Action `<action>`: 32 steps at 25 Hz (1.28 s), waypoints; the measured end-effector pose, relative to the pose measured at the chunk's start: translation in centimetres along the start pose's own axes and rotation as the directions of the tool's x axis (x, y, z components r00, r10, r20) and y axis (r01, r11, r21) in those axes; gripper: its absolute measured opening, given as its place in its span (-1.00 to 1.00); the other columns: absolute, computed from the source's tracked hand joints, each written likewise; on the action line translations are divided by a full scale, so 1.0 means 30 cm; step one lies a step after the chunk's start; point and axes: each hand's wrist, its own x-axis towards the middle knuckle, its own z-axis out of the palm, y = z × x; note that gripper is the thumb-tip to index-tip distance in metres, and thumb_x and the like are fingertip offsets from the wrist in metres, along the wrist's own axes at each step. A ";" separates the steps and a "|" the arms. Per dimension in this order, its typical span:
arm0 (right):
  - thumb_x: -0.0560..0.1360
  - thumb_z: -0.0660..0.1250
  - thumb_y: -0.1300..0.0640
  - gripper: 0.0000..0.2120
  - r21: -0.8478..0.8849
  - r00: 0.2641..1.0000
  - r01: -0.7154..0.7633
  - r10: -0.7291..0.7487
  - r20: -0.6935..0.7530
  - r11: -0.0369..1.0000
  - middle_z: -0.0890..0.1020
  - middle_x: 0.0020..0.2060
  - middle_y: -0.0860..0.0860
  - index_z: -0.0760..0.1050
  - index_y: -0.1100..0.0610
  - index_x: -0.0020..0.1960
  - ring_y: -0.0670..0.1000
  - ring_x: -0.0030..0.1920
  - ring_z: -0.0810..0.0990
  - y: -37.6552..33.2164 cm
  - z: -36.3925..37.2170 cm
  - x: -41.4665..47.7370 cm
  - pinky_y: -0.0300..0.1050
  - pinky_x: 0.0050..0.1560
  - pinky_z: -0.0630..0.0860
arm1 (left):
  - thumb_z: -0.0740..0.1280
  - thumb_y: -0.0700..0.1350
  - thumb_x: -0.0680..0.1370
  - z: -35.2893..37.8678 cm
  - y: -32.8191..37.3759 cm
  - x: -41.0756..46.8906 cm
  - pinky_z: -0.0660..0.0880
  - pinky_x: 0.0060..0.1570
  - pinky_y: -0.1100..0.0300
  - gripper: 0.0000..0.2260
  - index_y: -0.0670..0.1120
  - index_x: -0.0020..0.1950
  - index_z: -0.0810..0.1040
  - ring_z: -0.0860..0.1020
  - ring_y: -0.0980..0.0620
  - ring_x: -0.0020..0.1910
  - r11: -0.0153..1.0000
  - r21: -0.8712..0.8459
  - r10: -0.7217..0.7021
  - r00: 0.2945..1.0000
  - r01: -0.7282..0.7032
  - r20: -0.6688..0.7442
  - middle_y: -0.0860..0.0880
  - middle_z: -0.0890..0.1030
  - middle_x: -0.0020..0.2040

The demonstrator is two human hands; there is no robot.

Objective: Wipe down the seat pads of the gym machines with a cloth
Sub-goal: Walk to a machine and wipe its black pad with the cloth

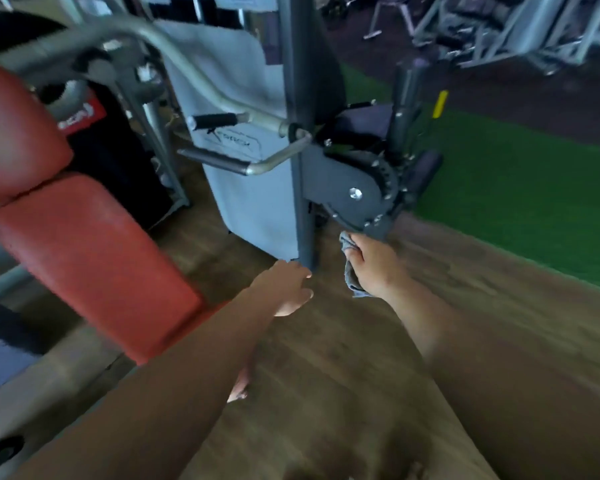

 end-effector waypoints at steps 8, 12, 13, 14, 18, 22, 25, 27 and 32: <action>0.68 0.17 0.05 -0.73 -0.011 0.972 -0.162 0.157 -0.174 0.987 0.66 0.01 -0.02 0.50 0.03 0.33 0.05 0.03 0.62 0.522 -0.584 -0.154 -0.14 -0.04 0.38 | 0.24 0.11 0.65 -0.090 0.729 0.309 0.36 0.42 -0.07 -0.52 0.02 0.57 0.36 0.29 -0.11 0.51 0.967 0.062 0.246 0.969 -0.245 0.001 -0.05 0.39 0.52; 0.68 0.16 0.04 -0.78 0.001 0.959 -0.198 0.194 -0.205 0.980 0.58 -0.22 -0.11 0.50 0.05 0.23 0.01 -0.18 0.58 0.770 -0.849 -0.211 -0.11 -0.17 0.37 | 0.23 0.10 0.67 -0.124 1.101 0.471 0.36 0.43 -0.11 -0.53 0.02 0.57 0.35 0.30 -0.12 0.52 0.948 0.084 0.306 0.952 -0.305 0.003 -0.06 0.39 0.53; 0.68 0.16 0.04 -0.77 0.000 0.952 -0.214 0.208 -0.223 0.977 0.55 -0.24 -0.13 0.50 0.07 0.25 -0.02 -0.22 0.57 0.828 -0.911 -0.222 -0.14 -0.21 0.36 | 0.23 0.10 0.67 -0.128 1.191 0.520 0.37 0.41 -0.12 -0.53 0.02 0.57 0.36 0.30 -0.12 0.52 0.942 0.095 0.322 0.947 -0.321 0.005 -0.05 0.39 0.52; 0.69 0.16 0.05 -0.75 -0.006 0.947 -0.225 0.217 -0.238 0.974 0.55 -0.25 -0.13 0.49 0.09 0.28 -0.05 -0.23 0.56 0.884 -0.969 -0.228 -0.16 -0.23 0.35 | 0.24 0.11 0.66 -0.129 1.273 0.571 0.38 0.40 -0.12 -0.54 0.02 0.56 0.37 0.31 -0.12 0.51 0.934 0.106 0.341 0.940 -0.341 0.011 -0.05 0.40 0.51; 0.69 0.16 0.08 -0.72 -0.006 0.924 -0.275 0.262 -0.279 0.962 0.61 -0.13 0.01 0.49 0.13 0.33 0.06 -0.12 0.59 1.092 -1.168 -0.187 -0.07 -0.13 0.43 | 0.26 0.13 0.65 -0.140 1.532 0.786 0.41 0.40 -0.13 -0.54 0.05 0.54 0.38 0.32 -0.11 0.52 0.908 0.124 0.394 0.916 -0.400 0.069 -0.03 0.40 0.53; 0.68 0.18 0.10 -0.75 -0.009 0.905 -0.317 0.299 -0.303 0.949 0.58 -0.17 0.02 0.51 0.13 0.29 0.05 -0.18 0.54 1.286 -1.307 -0.048 -0.12 -0.19 0.32 | 0.26 0.14 0.66 -0.171 1.708 1.047 0.46 0.34 -0.09 -0.53 0.05 0.55 0.38 0.39 -0.10 0.48 0.889 0.142 0.429 0.900 -0.436 0.077 -0.04 0.41 0.52; 0.67 0.19 0.12 -0.78 -0.001 0.900 -0.329 0.313 -0.303 0.944 0.59 -0.16 0.05 0.52 0.15 0.23 0.11 -0.09 0.58 1.442 -1.397 0.121 -0.11 -0.14 0.32 | 0.25 0.13 0.67 -0.215 1.817 1.293 0.44 0.35 -0.12 -0.54 0.03 0.55 0.38 0.34 -0.11 0.50 0.876 0.142 0.455 0.887 -0.462 0.076 -0.07 0.41 0.51; 0.67 0.20 0.13 -0.78 0.018 0.890 -0.340 0.328 -0.317 0.940 0.63 -0.10 0.10 0.53 0.15 0.23 0.15 -0.02 0.59 1.547 -1.468 0.275 -0.12 -0.13 0.31 | 0.25 0.13 0.67 -0.261 1.883 1.485 0.43 0.36 -0.12 -0.53 0.02 0.55 0.38 0.33 -0.12 0.50 0.871 0.140 0.464 0.882 -0.471 0.085 -0.08 0.40 0.51; 0.68 0.20 0.11 -0.68 0.082 0.875 -0.354 0.361 -0.321 0.932 0.64 0.01 0.10 0.47 0.11 0.40 0.04 -0.05 0.53 1.724 -1.652 0.628 -0.18 -0.09 0.32 | 0.26 0.12 0.67 -0.414 1.990 1.911 0.44 0.34 -0.14 -0.54 0.01 0.54 0.38 0.34 -0.13 0.49 0.869 0.142 0.465 0.880 -0.475 0.097 -0.09 0.41 0.50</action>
